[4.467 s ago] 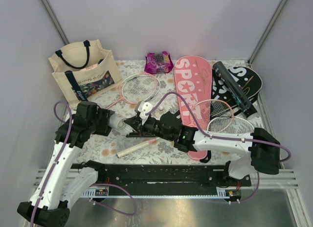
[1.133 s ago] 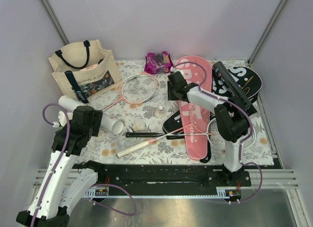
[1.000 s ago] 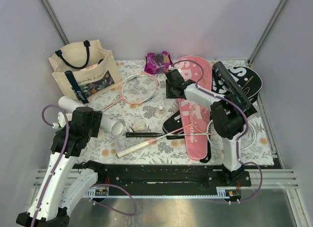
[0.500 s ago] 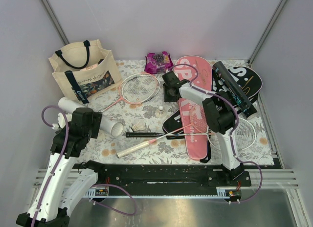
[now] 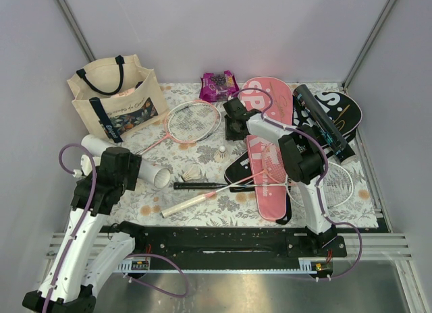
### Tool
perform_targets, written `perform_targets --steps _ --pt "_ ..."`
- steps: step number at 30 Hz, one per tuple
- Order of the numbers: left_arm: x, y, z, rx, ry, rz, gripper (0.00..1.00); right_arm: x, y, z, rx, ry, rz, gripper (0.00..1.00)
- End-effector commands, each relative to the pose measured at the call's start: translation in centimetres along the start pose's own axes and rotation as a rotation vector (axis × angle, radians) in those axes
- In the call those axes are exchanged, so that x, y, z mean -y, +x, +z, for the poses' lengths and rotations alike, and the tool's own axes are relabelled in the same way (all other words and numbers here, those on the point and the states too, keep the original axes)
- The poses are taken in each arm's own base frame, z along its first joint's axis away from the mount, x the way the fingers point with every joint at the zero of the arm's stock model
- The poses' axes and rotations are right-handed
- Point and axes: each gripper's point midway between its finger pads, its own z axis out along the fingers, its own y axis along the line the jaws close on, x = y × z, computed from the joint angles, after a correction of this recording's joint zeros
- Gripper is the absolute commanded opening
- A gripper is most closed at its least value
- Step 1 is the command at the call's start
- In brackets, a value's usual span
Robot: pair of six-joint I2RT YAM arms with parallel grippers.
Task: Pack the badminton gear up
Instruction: Pick up the shuttlecock at the center of the board.
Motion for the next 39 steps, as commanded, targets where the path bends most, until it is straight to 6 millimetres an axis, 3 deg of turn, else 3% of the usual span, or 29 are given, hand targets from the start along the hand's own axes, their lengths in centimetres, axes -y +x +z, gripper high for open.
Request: perform_targets --steps 1,16,24,27,29,30,33,39 --pt "2.8 -0.9 -0.9 0.021 0.095 -0.043 0.04 -1.4 -3.2 -2.4 0.069 -0.05 0.01 0.36" --pt "2.6 -0.9 -0.9 0.026 0.094 -0.041 0.04 -2.1 -1.3 -0.6 0.015 -0.015 -0.036 0.36" --pt "2.7 -1.0 -0.9 0.026 0.095 -0.042 0.04 -0.6 0.5 0.2 -0.058 0.079 -0.059 0.34" --pt "2.8 -0.9 -0.9 0.023 0.097 -0.045 0.04 -0.3 0.4 0.0 -0.053 0.092 -0.075 0.24" --pt "2.8 -0.9 -1.0 0.022 0.101 -0.047 0.04 -0.6 -0.1 -0.3 -0.039 0.078 -0.09 0.1" --pt "2.6 -0.9 -1.0 0.023 0.099 -0.051 0.04 -0.8 -0.4 -0.5 -0.032 0.063 -0.099 0.02" --pt "2.7 -0.8 -0.8 0.018 0.095 -0.055 0.04 -2.0 -2.1 -2.4 0.024 -0.001 -0.131 0.0" --pt "3.8 -0.4 -1.1 -0.01 0.1 -0.065 0.04 -4.6 -6.3 -9.9 0.207 -0.154 -0.142 0.0"
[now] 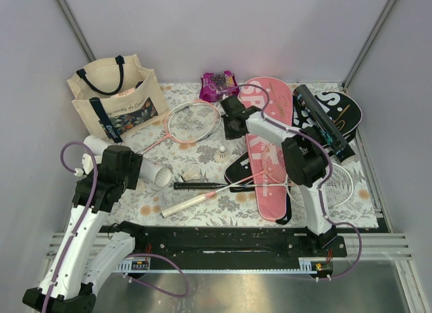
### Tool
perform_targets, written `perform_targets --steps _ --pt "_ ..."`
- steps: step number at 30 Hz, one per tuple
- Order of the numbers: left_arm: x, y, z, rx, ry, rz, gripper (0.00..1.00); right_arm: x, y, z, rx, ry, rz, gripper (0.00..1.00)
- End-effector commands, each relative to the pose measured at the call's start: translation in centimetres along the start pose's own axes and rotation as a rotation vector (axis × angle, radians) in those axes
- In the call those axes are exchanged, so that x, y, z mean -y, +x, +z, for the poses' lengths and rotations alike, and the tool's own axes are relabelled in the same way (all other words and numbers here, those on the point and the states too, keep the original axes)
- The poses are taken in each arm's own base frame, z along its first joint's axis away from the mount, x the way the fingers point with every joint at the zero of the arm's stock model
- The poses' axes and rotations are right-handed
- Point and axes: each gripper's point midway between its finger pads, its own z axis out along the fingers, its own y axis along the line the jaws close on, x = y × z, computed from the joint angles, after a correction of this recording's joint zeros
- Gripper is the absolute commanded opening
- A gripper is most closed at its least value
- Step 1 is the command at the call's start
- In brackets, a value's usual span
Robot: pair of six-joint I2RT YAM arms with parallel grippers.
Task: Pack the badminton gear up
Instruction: Pick up the shuttlecock at the center of the board, then place the shuttlecock at the shuttle tube.
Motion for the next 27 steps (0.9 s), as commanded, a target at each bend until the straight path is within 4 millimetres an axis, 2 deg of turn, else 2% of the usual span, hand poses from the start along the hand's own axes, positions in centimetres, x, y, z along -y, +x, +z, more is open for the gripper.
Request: perform_targets --steps 1,2,4,5,6,9,13,14,18,21,24,27 --pt "3.9 -0.5 -1.4 -0.01 0.115 -0.07 0.04 -3.2 -7.1 -10.3 0.272 -0.184 -0.021 0.0" --pt "4.0 -0.5 -1.4 -0.015 0.114 -0.078 0.04 -3.3 -7.6 -12.5 0.315 -0.213 -0.021 0.0" --pt "4.3 -0.3 -1.6 -0.027 0.115 -0.095 0.04 -3.5 -7.7 -15.5 0.387 -0.258 -0.033 0.0" --pt "4.5 -0.2 -1.5 -0.034 0.113 -0.095 0.04 -3.5 -6.6 -16.0 0.4 -0.276 -0.047 0.0" --pt "4.7 0.0 -1.6 -0.047 0.116 -0.095 0.04 -3.6 -6.1 -17.4 0.436 -0.3 -0.059 0.0" --pt "5.1 0.5 -1.8 -0.075 0.114 -0.101 0.04 -4.8 -4.4 -21.6 0.553 -0.38 -0.133 0.0" --pt "5.4 1.1 -1.9 -0.112 0.111 -0.12 0.04 -6.5 -0.7 -25.6 0.655 -0.48 -0.215 0.0" --pt "5.4 1.2 -2.0 -0.122 0.108 -0.128 0.04 -7.2 -0.5 -27.3 0.71 -0.519 -0.229 0.0" --pt "5.3 1.8 -2.0 -0.154 0.087 -0.139 0.03 -9.8 3.3 -30.6 0.801 -0.635 -0.34 0.0" --pt "5.3 2.2 -2.2 -0.178 0.076 -0.149 0.03 -11.1 5.3 -32.7 0.867 -0.663 -0.424 0.0" --pt "5.3 2.4 -2.3 -0.193 0.07 -0.154 0.03 -12.4 6.9 -34.1 0.931 -0.659 -0.537 0.0" --pt "5.3 2.6 -2.4 -0.205 0.066 -0.16 0.03 -13.2 8.1 -34.6 0.945 -0.676 -0.573 0.0"
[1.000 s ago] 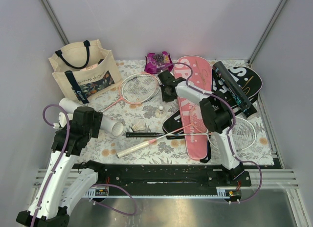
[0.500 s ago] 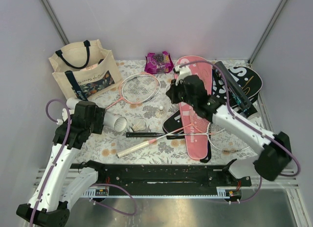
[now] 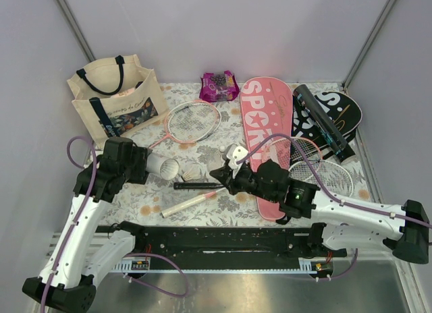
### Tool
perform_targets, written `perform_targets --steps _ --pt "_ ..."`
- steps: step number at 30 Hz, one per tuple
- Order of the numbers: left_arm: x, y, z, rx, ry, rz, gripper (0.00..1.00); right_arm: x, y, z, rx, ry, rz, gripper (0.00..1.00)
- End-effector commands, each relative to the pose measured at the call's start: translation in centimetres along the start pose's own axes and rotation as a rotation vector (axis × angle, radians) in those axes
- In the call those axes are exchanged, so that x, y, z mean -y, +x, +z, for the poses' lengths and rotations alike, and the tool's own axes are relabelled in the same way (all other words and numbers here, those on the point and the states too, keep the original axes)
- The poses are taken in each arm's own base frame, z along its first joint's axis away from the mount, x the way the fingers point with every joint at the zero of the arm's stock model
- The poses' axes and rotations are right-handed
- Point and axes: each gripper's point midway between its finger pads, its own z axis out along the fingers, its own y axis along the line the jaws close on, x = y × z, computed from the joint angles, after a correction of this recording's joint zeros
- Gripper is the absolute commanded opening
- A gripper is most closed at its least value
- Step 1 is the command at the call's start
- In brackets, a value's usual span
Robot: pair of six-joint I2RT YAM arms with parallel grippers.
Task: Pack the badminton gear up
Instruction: Place the shuttlecock at the shuttle tube.
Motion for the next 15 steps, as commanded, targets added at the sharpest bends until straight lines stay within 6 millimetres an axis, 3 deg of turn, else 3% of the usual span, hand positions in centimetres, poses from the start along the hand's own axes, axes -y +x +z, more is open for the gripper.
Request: perform_targets --steps 1,12,15 --pt "2.9 0.4 -1.8 -0.04 0.094 -0.043 0.03 -0.8 -3.3 -0.6 0.137 0.015 -0.111 0.0" --pt "2.9 0.8 -1.7 -0.063 0.072 -0.049 0.03 -2.9 -4.5 -2.8 0.215 -0.029 -0.244 0.0" --pt "2.9 1.2 -1.5 -0.083 0.061 -0.047 0.03 -4.3 -4.9 -3.6 0.28 -0.079 -0.3 0.0"
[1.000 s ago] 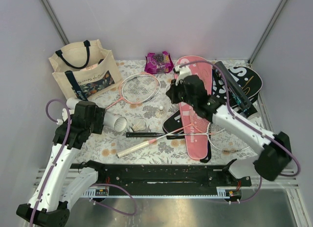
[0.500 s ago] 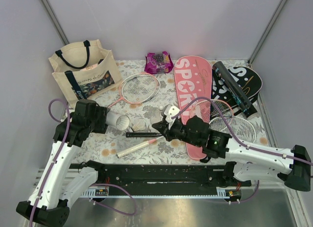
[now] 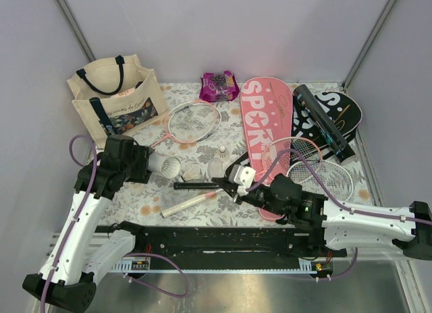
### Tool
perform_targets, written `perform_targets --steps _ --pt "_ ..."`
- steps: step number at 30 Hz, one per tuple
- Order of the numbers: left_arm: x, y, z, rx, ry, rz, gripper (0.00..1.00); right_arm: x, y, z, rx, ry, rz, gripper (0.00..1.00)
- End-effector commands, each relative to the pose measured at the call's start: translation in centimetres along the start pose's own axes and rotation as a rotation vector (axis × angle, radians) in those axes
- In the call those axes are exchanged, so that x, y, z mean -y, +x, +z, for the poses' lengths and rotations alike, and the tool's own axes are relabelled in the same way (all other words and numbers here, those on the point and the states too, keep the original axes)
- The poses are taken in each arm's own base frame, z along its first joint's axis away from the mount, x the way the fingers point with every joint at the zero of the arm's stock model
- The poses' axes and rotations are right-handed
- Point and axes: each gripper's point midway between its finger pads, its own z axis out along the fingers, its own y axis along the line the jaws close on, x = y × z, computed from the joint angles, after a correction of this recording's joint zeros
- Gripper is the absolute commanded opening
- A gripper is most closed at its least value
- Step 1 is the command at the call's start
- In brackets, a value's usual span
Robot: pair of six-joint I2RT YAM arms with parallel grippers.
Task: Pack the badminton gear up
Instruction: Place the shuttlecock at the shuttle tube.
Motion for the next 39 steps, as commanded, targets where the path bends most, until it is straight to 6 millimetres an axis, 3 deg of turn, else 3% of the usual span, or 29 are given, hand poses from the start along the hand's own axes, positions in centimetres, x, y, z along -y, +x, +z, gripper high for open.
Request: perform_targets --steps 1,5,15,18,23,29,39 --pt "2.4 0.7 -1.2 -0.045 0.071 -0.021 0.03 -0.9 -2.9 -0.9 0.146 -0.025 -0.104 0.0" --pt "2.0 0.9 -0.8 -0.052 0.055 -0.026 0.03 -2.3 -2.9 -0.3 0.148 -0.068 -0.184 0.0" --pt "1.4 1.8 -0.4 -0.098 0.024 -0.015 0.03 -4.1 -4.1 4.9 0.17 -0.139 -0.48 0.0" --pt "1.4 0.6 -1.1 -0.047 0.024 -0.014 0.03 -4.2 -3.9 5.8 0.162 -0.145 -0.578 0.0" --pt "1.8 1.3 -2.2 -0.098 0.052 0.004 0.03 -5.0 -2.8 6.5 0.145 -0.21 -0.724 0.0" --pt "0.8 1.7 -2.9 -0.123 -0.032 0.093 0.01 -6.1 -1.6 6.9 0.147 -0.322 -0.819 0.0" --pt "-1.0 2.6 -1.8 -0.169 -0.099 0.127 0.01 -6.1 -1.4 8.3 0.114 -0.344 -0.919 0.0"
